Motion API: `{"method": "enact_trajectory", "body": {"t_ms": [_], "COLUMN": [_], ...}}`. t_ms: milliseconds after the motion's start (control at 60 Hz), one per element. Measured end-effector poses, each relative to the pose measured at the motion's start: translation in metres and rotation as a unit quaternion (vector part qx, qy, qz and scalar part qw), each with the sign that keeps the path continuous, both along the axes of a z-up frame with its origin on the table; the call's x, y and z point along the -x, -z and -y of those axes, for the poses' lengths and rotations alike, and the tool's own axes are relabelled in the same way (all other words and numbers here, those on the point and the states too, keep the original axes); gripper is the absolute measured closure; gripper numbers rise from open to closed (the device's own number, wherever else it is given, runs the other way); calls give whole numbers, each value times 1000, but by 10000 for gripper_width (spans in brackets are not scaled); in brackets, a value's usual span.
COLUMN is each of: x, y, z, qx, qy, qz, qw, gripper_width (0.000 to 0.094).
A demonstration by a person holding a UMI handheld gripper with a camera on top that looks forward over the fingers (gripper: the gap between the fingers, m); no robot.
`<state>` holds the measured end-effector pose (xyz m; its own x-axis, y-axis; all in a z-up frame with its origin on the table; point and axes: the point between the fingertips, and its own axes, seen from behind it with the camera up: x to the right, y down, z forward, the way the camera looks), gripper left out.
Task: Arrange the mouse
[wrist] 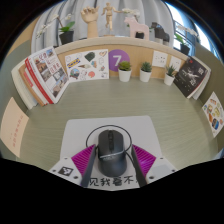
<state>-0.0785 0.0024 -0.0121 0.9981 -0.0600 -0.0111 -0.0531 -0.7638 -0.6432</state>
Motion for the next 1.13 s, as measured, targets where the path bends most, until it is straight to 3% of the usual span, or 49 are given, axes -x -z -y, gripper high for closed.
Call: {"method": "enact_trajectory", "body": {"t_ms": [50,267,633,767,1133], "x": [-6,-11,-11,-19,-31], "y": [-9,-105,-239,-264,-288], "z": [3,30,159,196,249], "qx": [2,-57,-130,-154,-164], "qy": [13,6,-32,-45,-65], "qz": [3,-13,-32,-19,-18], "qw": [1000,998,990,987,984], "gripper_width": [159,165,170,168,170]}}
